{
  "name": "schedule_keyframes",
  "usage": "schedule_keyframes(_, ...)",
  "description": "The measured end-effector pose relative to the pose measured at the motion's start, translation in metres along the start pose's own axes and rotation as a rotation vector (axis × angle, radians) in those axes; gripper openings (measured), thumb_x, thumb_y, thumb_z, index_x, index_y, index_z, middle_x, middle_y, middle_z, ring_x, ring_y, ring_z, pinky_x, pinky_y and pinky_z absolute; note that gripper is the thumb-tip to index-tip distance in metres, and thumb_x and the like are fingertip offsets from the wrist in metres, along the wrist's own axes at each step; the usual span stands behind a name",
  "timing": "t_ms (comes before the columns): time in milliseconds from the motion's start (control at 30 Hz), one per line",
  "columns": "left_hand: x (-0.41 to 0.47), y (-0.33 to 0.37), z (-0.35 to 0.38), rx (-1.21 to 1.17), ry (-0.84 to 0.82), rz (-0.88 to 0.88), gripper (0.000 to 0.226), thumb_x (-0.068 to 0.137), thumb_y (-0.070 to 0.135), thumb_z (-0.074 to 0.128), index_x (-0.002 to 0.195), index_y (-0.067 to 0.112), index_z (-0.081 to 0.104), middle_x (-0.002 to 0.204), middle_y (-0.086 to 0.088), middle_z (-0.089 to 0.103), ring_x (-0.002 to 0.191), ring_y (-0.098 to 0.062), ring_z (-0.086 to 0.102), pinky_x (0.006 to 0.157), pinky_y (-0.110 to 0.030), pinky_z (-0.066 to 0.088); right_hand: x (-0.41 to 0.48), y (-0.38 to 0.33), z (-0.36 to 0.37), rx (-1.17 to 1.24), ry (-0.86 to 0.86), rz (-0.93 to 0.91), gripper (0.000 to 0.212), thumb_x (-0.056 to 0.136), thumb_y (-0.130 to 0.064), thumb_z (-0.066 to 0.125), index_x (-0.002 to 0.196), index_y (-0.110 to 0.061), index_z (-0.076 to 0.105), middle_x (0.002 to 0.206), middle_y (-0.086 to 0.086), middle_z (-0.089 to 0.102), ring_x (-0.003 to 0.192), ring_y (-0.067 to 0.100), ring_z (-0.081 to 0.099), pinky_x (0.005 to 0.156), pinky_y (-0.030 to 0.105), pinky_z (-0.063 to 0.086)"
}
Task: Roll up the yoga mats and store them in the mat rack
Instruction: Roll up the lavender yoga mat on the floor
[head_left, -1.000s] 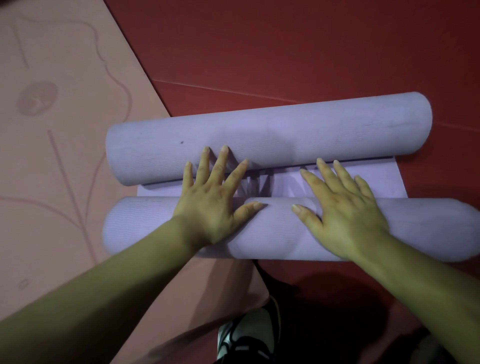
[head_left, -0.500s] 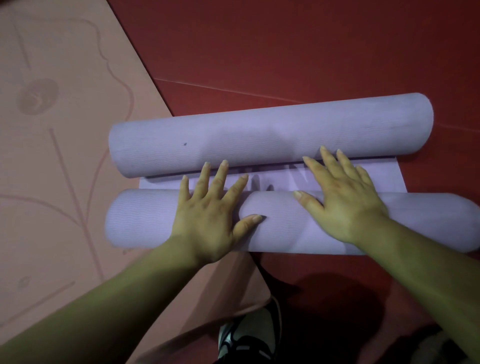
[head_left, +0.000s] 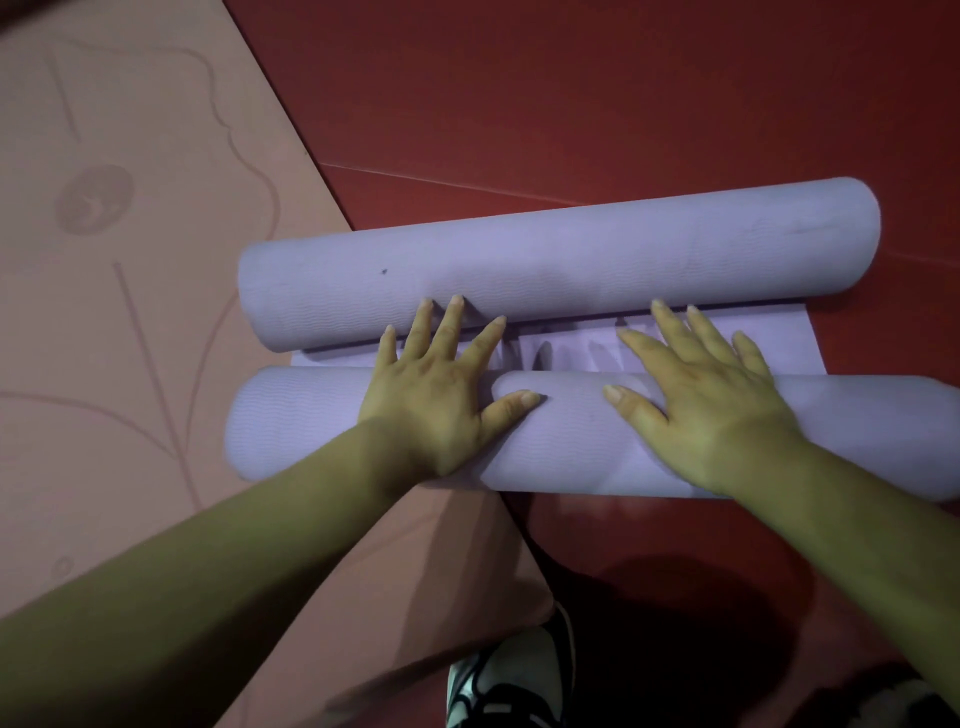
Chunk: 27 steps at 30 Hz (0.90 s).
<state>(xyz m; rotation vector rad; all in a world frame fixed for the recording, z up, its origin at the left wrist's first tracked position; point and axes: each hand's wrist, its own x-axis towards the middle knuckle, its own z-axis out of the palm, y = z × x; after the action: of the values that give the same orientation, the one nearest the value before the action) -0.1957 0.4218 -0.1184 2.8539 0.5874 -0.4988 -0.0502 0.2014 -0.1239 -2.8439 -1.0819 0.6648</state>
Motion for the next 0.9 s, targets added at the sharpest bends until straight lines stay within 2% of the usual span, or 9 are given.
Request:
schedule_keyframes(133, 0.009, -0.001, -0.005, -0.010, -0.028, -0.004, 0.096, 0.079, 0.093, 0.006, 0.161, 0.042, 0.002, 0.171, -0.001, -0.012, 0.156, -0.027, -0.015, 0.124, -0.059, 0.001, -0.008, -0.006, 0.006, -0.027, 0.066, 0.028, 0.084, 0.083, -0.073, 0.003, 0.156, -0.041, 0.031, 0.169, -0.004, 0.015, 0.156, 0.023, 0.013, 0.123, 0.053, 0.008)
schedule_keyframes(333, 0.010, -0.001, -0.007, -0.001, 0.012, 0.004, 0.097, 0.078, 0.091, 0.001, 0.161, 0.041, 0.005, 0.171, -0.005, -0.011, 0.156, -0.027, -0.013, 0.124, -0.060, 0.000, 0.003, -0.005, 0.003, -0.061, 0.034, 0.050, 0.087, 0.079, -0.075, -0.005, 0.159, -0.044, 0.013, 0.170, -0.009, 0.001, 0.157, 0.019, 0.000, 0.124, 0.050, 0.006)
schedule_keyframes(433, 0.007, -0.002, -0.004, 0.032, 0.070, 0.011, 0.094, 0.081, 0.089, 0.005, 0.161, 0.039, 0.013, 0.171, -0.010, -0.003, 0.157, -0.031, -0.007, 0.122, -0.064, 0.003, 0.010, -0.003, 0.001, -0.051, 0.017, 0.048, 0.087, 0.080, -0.075, -0.004, 0.159, -0.042, 0.010, 0.170, -0.009, -0.001, 0.157, 0.019, -0.002, 0.125, 0.050, 0.007)
schedule_keyframes(533, -0.007, -0.004, 0.001, 0.056, 0.146, 0.020, 0.090, 0.087, 0.085, 0.007, 0.159, 0.034, 0.027, 0.171, -0.012, 0.006, 0.157, -0.035, 0.004, 0.119, -0.068, 0.010, 0.019, -0.002, -0.005, -0.026, 0.017, 0.051, 0.085, 0.083, -0.077, 0.002, 0.160, -0.041, 0.010, 0.171, -0.006, 0.003, 0.157, 0.021, -0.001, 0.125, 0.051, 0.010)
schedule_keyframes(667, -0.016, -0.005, 0.005, 0.061, 0.126, -0.005, 0.089, 0.087, 0.084, 0.001, 0.160, 0.038, 0.020, 0.171, -0.009, 0.005, 0.157, -0.034, 0.003, 0.121, -0.065, 0.009, 0.026, -0.002, -0.009, -0.002, 0.004, 0.058, 0.077, 0.090, -0.074, 0.016, 0.160, -0.040, 0.011, 0.171, -0.005, 0.002, 0.157, 0.021, -0.002, 0.125, 0.051, 0.008)
schedule_keyframes(800, -0.007, -0.005, 0.002, 0.050, 0.129, -0.031, 0.088, 0.087, 0.085, 0.003, 0.159, 0.038, 0.025, 0.171, -0.007, 0.011, 0.156, -0.036, 0.010, 0.120, -0.064, 0.015, 0.028, -0.001, -0.010, -0.001, 0.018, 0.054, 0.076, 0.092, -0.073, 0.018, 0.160, -0.039, 0.013, 0.171, -0.003, 0.005, 0.157, 0.021, -0.001, 0.125, 0.051, 0.008)
schedule_keyframes(900, 0.001, -0.005, -0.002, 0.039, 0.099, -0.039, 0.089, 0.086, 0.086, 0.002, 0.159, 0.039, 0.021, 0.171, -0.005, 0.006, 0.157, -0.033, 0.006, 0.121, -0.062, 0.013, 0.031, -0.001, -0.012, 0.014, 0.031, 0.055, 0.078, 0.091, -0.076, 0.014, 0.160, -0.039, 0.015, 0.170, -0.002, 0.007, 0.157, 0.021, 0.001, 0.125, 0.050, 0.007)
